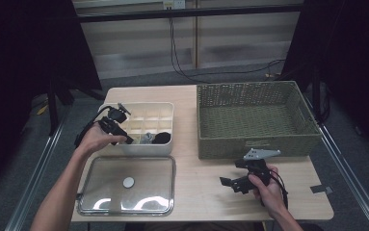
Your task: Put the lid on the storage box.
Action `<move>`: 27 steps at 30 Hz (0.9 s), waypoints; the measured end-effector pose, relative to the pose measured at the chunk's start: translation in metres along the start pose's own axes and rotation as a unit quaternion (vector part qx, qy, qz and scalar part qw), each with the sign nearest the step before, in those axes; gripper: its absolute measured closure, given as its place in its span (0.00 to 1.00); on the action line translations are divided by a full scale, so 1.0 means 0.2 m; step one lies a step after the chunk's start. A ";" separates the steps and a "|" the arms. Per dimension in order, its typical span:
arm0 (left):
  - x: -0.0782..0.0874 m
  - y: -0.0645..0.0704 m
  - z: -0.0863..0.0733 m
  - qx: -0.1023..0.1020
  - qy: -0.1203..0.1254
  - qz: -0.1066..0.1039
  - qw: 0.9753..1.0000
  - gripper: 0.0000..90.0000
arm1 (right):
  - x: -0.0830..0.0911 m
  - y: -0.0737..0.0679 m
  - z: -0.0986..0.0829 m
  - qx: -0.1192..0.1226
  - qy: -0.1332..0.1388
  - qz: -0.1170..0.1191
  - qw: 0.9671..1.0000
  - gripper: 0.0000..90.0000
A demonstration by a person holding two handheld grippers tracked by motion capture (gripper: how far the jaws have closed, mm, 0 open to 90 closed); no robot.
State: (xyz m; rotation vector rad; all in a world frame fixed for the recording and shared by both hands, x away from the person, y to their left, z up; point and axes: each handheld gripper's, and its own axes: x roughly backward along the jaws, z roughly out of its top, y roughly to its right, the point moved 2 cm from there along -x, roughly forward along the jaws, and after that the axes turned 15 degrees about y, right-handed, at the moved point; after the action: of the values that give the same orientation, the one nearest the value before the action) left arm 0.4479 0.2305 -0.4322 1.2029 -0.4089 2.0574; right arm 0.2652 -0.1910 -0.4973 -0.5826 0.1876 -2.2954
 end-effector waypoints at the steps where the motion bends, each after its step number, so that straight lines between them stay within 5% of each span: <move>1: -0.01 0.00 0.00 0.002 -0.001 -0.012 1.000 0.65 | 0.00 0.00 0.00 -0.002 -0.001 -0.001 1.000 0.04; 4: -0.04 0.01 -0.01 -0.005 -0.011 -0.027 1.000 0.79 | -0.01 0.00 0.00 -0.002 -0.003 0.000 1.000 0.04; 9: -0.07 0.01 0.02 -0.011 -0.022 -0.030 0.999 0.84 | -0.03 0.01 0.00 -0.007 -0.007 -0.003 1.000 0.05; 19: -0.16 0.03 0.04 -0.015 -0.017 -0.007 1.000 0.86 | -0.02 0.01 -0.01 -0.011 -0.010 -0.002 1.000 0.05; 27: -0.15 0.02 0.00 -0.004 0.024 -0.011 1.000 0.81 | -0.03 0.01 -0.01 -0.012 -0.015 -0.003 1.000 0.05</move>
State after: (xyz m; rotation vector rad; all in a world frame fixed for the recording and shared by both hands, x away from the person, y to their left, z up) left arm 0.4548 0.2144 -0.4575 1.1462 -0.3793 2.0598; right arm 0.2688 -0.1882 -0.5015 -0.6295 0.1994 -2.2909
